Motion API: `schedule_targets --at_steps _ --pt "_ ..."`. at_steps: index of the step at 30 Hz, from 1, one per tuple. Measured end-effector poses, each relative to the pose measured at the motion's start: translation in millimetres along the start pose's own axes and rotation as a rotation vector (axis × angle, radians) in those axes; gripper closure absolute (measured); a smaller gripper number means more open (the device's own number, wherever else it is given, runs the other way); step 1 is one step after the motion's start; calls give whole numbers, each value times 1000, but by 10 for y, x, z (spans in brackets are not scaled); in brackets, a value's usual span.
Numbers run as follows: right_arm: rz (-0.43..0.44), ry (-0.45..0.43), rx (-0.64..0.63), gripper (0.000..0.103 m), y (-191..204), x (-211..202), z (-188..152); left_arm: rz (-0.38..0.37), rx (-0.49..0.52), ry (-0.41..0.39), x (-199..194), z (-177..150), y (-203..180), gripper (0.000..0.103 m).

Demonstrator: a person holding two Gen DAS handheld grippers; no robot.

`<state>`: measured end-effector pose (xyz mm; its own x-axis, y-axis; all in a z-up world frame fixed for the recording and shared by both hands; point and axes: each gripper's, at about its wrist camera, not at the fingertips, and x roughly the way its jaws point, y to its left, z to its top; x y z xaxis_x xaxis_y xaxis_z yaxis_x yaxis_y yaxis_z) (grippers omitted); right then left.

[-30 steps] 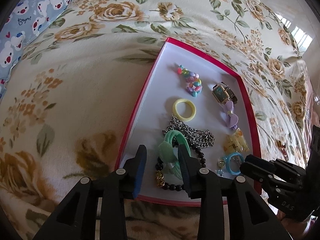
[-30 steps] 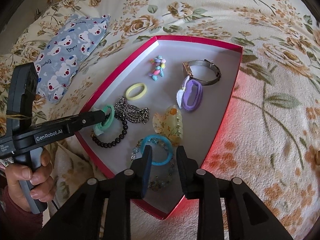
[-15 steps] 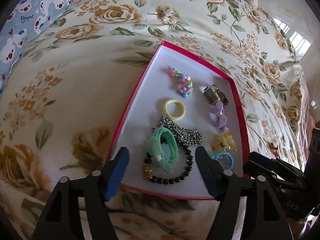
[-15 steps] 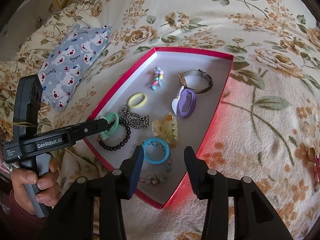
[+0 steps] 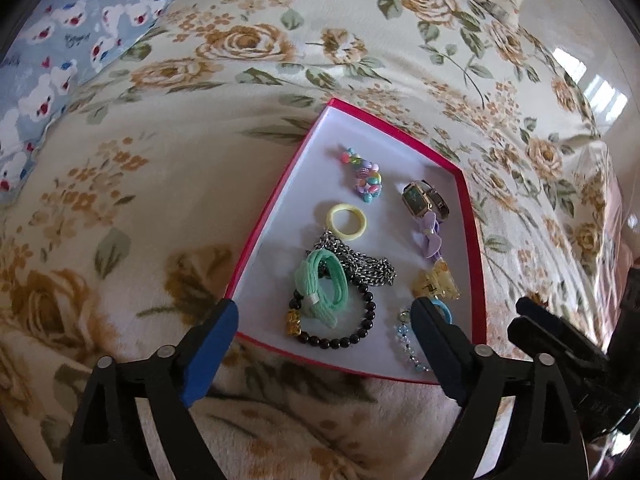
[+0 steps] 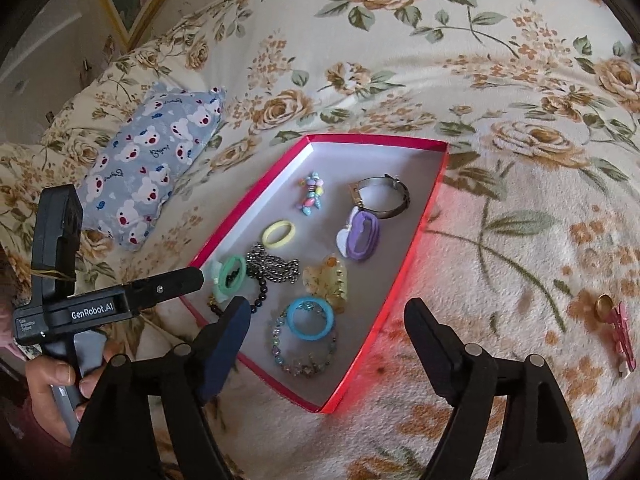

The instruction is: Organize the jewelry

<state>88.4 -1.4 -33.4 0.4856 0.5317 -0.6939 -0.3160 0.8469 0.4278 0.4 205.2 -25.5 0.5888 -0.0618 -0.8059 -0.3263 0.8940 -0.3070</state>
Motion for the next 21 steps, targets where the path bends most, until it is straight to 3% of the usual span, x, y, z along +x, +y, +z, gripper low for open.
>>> schedule_targets --at_steps 10,15,21 --pt "32 -24 16 22 3 -71 -105 -77 -157 -19 -205 -207 299 10" --pt "40 -18 21 21 -13 -91 -185 -58 -131 -42 -306 -369 281 10" --pt "55 -12 21 21 -23 -145 -269 -103 -104 -48 -405 -482 239 10"
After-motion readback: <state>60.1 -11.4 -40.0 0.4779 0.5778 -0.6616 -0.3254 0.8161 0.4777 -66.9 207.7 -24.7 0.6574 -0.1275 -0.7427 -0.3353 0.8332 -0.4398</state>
